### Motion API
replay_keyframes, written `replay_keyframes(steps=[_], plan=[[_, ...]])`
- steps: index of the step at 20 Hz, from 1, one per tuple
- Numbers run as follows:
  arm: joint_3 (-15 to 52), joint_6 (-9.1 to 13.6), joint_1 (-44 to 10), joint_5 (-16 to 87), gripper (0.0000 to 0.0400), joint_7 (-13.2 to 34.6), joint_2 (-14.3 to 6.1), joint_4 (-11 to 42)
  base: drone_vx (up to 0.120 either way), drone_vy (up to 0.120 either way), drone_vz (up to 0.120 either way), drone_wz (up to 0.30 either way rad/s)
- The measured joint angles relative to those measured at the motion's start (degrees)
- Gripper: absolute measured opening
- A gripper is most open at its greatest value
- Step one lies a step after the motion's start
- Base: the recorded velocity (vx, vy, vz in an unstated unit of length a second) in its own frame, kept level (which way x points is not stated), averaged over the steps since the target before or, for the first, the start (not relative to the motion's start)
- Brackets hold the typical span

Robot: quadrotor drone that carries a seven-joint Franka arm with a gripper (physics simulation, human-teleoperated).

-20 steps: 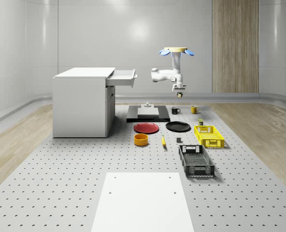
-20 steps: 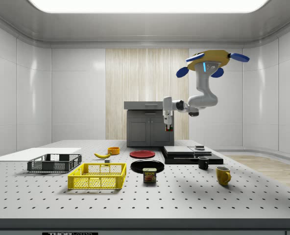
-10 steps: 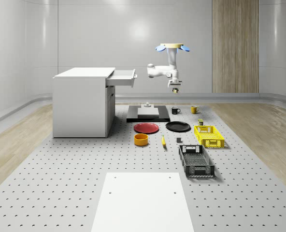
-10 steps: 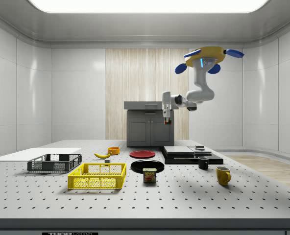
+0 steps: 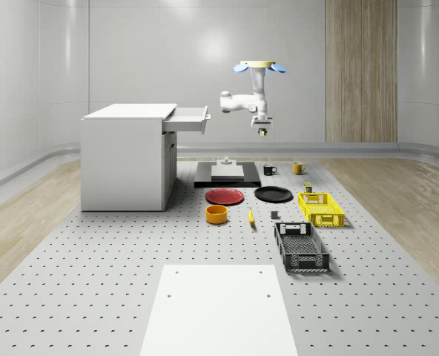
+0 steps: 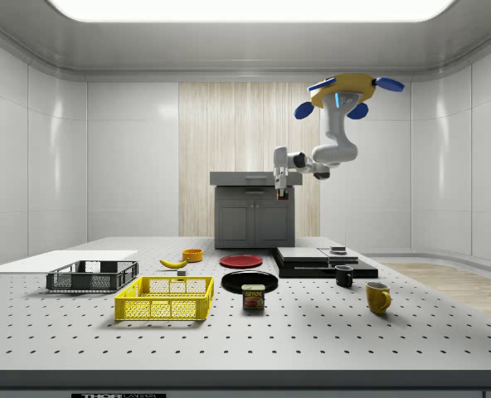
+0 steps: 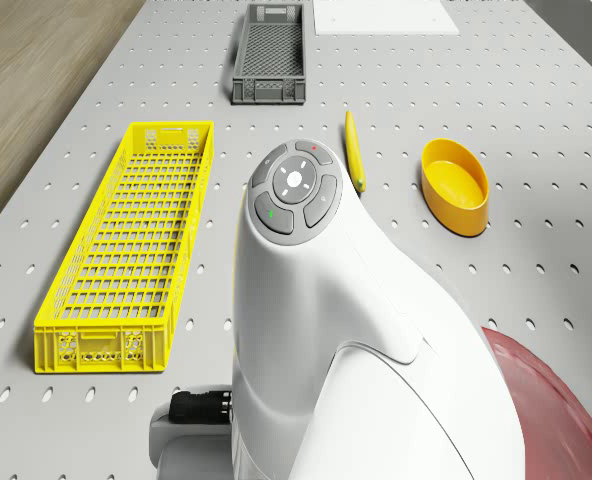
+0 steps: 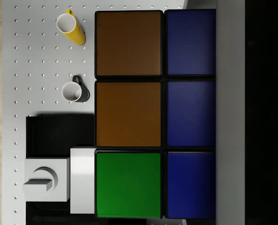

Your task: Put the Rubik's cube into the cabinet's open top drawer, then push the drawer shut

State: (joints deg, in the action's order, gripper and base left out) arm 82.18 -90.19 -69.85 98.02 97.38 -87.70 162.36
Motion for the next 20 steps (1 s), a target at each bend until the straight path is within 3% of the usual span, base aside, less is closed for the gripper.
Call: replay_keyframes(steps=[13, 17, 20], plan=[[0.11, -1.03, -0.16, -0.44, 0.0325, 0.12, -1.11, -0.03, 0.0, -0.12, 0.12, 0.0], [0.14, -1.29, -0.2, -0.55, 0.0325, 0.15, -1.39, -0.04, 0.1, -0.12, 0.12, 0.0], [0.16, -1.48, -0.23, -0.63, 0.0325, 0.17, -1.59, -0.04, 0.0, -0.12, 0.12, 0.0]])
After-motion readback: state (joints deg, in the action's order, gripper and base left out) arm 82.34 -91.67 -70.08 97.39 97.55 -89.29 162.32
